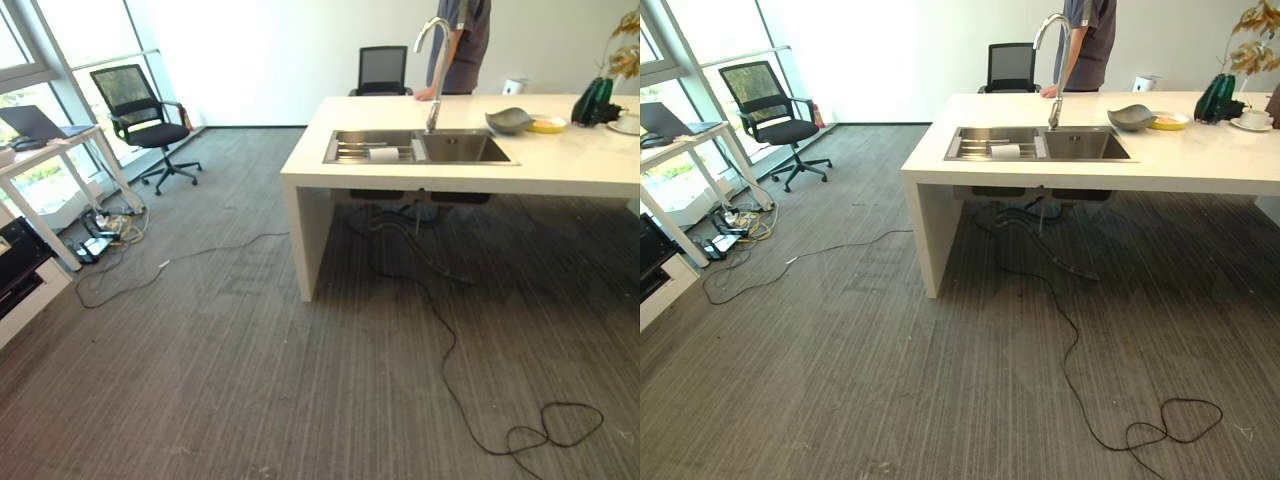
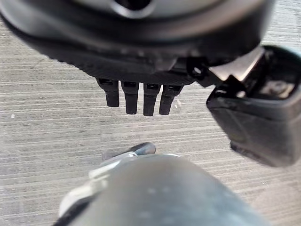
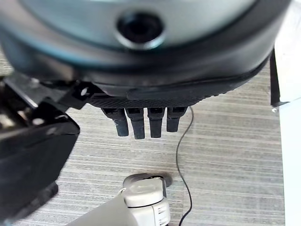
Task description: Place the dishes in the dishwasher.
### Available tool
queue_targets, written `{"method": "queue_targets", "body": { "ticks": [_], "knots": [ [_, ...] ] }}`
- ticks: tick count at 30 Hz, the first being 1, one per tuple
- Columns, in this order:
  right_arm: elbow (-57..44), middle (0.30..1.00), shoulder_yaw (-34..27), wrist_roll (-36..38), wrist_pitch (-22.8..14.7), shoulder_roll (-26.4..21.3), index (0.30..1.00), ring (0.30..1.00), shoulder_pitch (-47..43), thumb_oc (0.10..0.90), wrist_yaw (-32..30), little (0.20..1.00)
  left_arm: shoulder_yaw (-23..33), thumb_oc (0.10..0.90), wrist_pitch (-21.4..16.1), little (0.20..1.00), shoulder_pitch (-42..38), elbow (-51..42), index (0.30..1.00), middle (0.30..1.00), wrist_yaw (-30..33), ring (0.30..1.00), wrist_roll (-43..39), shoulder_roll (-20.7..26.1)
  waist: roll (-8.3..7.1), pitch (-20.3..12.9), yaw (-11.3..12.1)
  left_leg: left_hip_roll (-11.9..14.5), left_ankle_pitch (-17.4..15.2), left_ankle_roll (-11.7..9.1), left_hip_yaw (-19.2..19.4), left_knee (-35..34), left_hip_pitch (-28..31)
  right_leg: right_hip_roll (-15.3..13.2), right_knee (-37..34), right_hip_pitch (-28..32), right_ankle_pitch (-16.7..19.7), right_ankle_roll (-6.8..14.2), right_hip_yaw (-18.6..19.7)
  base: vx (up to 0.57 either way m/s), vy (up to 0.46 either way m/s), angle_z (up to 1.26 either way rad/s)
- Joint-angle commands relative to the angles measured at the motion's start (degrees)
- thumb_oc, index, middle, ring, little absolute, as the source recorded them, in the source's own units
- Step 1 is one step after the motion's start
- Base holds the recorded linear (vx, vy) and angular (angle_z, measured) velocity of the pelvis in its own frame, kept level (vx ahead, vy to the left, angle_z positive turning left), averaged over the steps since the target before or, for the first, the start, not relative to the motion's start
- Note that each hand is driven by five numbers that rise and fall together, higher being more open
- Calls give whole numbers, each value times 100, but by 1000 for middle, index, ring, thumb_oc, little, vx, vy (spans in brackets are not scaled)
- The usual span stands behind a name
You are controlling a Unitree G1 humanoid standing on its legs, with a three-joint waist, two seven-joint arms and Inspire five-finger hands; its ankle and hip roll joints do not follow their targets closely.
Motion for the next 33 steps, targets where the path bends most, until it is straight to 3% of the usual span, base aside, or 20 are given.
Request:
{"method": "queue_targets", "body": {
  "ticks": [1,16,23,25,26,27,29,30,31,33],
  "knots": [
    [235,900,104,183,-96,-136,900,900,-442,800,-44,900,-41,800,-173,900,-401,-57,900,900,-3,900,133,-106,-86,381,-92,156,-274,-424,-362,-429,293,-153,-1837,776,440,563,252,0,0,0],
    [151,900,224,160,-158,12,900,900,-499,800,-201,900,-232,800,-152,900,-269,-6,900,900,230,900,569,-125,-75,582,-86,269,-174,-511,-412,-429,281,-30,-1777,768,372,449,189,-11,-33,0],
    [128,900,259,298,-256,79,900,900,-480,800,-320,900,8,800,-178,900,-200,9,900,900,350,900,136,-135,-75,720,-28,439,-103,-594,-561,-276,192,141,-1553,655,246,301,226,-3,-91,2],
    [116,900,266,358,-291,79,900,900,-497,800,-350,900,172,800,-198,900,-168,-10,900,900,387,900,-133,-106,-144,833,18,340,-289,-630,-639,484,-130,143,-1456,625,225,243,239,24,-146,13],
    [127,900,375,262,-279,92,900,900,-489,800,-326,900,315,800,-5,900,-664,217,900,900,445,900,-308,-101,-199,813,-84,308,-363,-675,-519,861,-223,150,-1418,652,198,221,291,75,-118,27],
    [134,900,396,228,-290,34,900,900,-509,800,-314,900,388,800,-186,900,-762,116,900,900,474,900,-503,-81,-236,893,-68,211,-332,-666,-526,1318,-441,130,-1364,680,198,194,309,131,-98,40],
    [208,900,447,83,-220,3,900,900,-504,800,-375,900,430,800,-151,900,-852,170,900,900,571,900,-685,-131,-305,963,-41,30,-184,-622,-514,1792,-807,54,-1340,772,173,140,379,188,-60,13],
    [263,900,416,-26,-172,-48,900,900,-459,800,-425,900,544,800,-158,900,-858,166,900,900,576,900,-860,-140,-300,930,40,-86,-187,-484,-219,1455,-1242,18,-1408,949,96,151,387,232,-20,-37],
    [262,900,416,-27,-172,-47,900,900,-454,800,-424,900,542,800,-158,900,-853,166,900,900,576,900,-861,-139,-312,930,45,-98,-210,-476,-209,1469,-1234,3,-1416,967,80,157,393,291,9,-38],
    [292,900,366,-140,-132,-55,900,900,-326,800,-433,900,664,800,-137,900,-713,247,900,900,630,900,-933,-191,-188,870,200,45,205,-411,231,603,-1740,17,-1556,1307,-99,203,456,341,87,-18]
  ]
}}
